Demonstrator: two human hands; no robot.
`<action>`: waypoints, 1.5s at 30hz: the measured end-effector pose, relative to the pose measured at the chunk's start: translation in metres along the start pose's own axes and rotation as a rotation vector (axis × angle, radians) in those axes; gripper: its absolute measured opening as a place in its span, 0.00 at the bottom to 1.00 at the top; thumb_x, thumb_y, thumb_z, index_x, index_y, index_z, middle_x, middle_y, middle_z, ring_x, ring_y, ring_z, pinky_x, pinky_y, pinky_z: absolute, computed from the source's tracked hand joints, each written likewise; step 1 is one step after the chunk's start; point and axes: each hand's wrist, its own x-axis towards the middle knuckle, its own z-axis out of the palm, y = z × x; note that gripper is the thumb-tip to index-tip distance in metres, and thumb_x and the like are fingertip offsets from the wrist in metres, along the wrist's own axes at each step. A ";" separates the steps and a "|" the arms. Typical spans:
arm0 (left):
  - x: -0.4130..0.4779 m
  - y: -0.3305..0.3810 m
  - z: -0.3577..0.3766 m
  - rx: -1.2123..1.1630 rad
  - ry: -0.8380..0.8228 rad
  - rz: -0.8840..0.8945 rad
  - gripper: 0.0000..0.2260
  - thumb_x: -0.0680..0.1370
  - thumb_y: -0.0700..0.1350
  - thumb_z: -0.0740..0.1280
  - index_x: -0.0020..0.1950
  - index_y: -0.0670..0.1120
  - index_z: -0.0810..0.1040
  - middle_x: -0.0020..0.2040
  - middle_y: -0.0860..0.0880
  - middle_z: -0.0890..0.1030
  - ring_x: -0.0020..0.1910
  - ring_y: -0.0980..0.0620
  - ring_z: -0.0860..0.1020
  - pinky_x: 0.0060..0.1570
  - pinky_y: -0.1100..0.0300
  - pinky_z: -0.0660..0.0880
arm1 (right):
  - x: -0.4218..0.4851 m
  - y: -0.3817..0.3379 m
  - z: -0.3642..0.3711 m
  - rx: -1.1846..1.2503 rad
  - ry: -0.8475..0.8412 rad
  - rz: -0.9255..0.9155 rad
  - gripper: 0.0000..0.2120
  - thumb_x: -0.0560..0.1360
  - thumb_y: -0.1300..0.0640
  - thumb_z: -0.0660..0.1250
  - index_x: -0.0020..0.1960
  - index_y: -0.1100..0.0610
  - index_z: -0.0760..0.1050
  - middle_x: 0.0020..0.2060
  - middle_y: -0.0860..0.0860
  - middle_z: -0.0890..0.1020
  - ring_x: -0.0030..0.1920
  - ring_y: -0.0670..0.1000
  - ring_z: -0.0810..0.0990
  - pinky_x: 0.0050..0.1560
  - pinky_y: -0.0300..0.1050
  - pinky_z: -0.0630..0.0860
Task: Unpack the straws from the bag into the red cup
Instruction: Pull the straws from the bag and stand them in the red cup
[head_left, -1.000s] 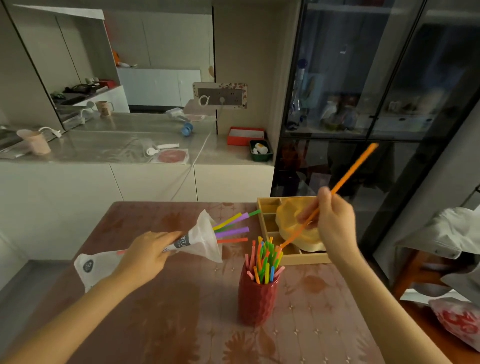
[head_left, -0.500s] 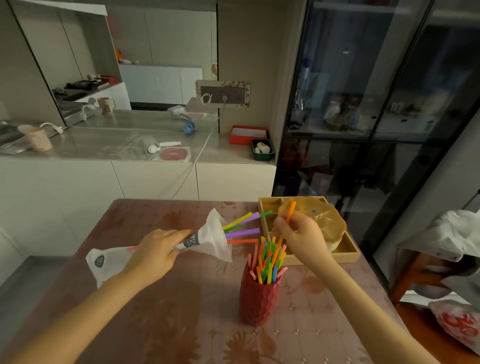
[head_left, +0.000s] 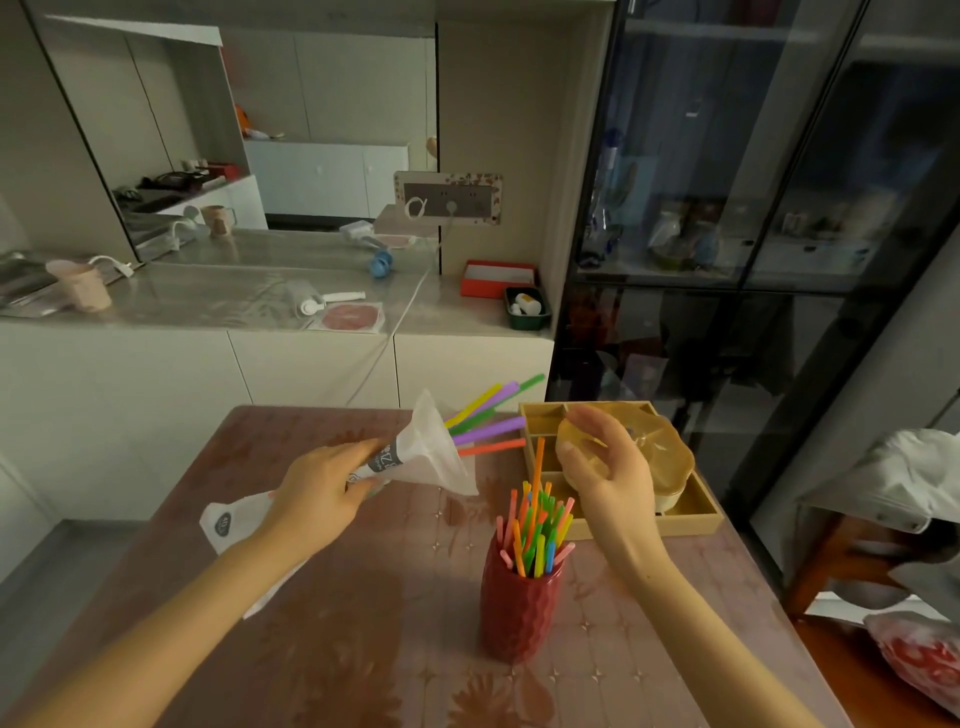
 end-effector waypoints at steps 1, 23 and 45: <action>0.003 0.003 -0.002 -0.027 0.034 -0.007 0.15 0.67 0.32 0.74 0.52 0.42 0.81 0.42 0.44 0.85 0.38 0.43 0.82 0.37 0.56 0.76 | -0.003 -0.004 0.002 -0.020 0.001 -0.018 0.23 0.73 0.46 0.67 0.67 0.48 0.70 0.61 0.43 0.76 0.60 0.44 0.74 0.61 0.56 0.75; 0.009 0.026 -0.012 0.083 0.020 0.244 0.27 0.60 0.31 0.78 0.55 0.46 0.77 0.43 0.46 0.85 0.38 0.47 0.81 0.40 0.57 0.71 | 0.025 -0.071 0.001 1.136 0.093 0.214 0.16 0.78 0.50 0.62 0.35 0.56 0.72 0.28 0.52 0.81 0.34 0.51 0.84 0.41 0.47 0.80; -0.003 -0.012 0.002 0.029 0.032 -0.013 0.19 0.66 0.36 0.77 0.55 0.43 0.80 0.45 0.44 0.85 0.40 0.39 0.81 0.38 0.50 0.76 | 0.034 -0.050 -0.016 0.483 -0.118 -0.067 0.19 0.74 0.46 0.64 0.28 0.53 0.66 0.20 0.47 0.67 0.22 0.47 0.65 0.24 0.40 0.65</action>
